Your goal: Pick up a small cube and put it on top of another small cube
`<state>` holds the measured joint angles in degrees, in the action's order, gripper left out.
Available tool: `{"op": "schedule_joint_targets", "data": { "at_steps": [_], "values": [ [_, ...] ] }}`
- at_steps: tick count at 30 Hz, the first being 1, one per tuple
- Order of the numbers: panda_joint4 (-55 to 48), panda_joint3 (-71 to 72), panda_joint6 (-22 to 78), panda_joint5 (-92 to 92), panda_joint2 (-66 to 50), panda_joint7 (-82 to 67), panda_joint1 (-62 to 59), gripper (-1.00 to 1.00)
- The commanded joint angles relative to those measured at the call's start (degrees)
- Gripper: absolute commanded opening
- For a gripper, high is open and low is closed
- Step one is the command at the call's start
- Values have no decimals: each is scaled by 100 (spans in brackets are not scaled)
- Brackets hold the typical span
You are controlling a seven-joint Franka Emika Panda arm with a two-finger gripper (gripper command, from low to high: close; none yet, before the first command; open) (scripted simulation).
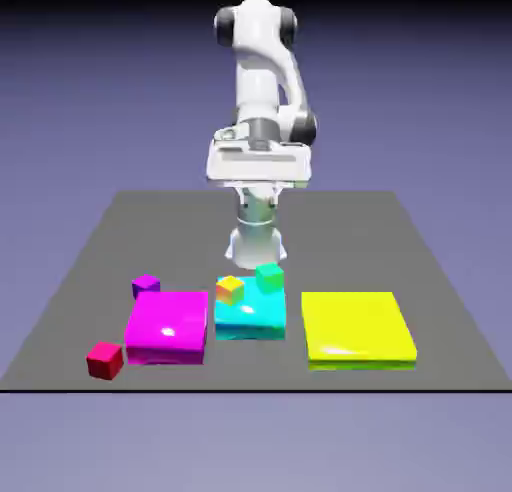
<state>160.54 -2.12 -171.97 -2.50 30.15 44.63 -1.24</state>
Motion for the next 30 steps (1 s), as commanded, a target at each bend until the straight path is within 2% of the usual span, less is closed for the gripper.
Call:
{"op": "schedule_joint_targets", "data": {
  "at_steps": [1,17,28,29,30],
  "values": [
    [-38,-176,170,-208,-208,181,-160,0],
    [-647,-2994,2878,-3524,-3530,3070,-2720,0],
    [-987,-2088,2467,-5559,-4932,1674,-3073,0],
    [-987,-2088,2467,-5559,-4932,1674,-3073,-100],
    [-987,-2088,2467,-5559,-4932,1674,-3073,-100]
  ]
}}
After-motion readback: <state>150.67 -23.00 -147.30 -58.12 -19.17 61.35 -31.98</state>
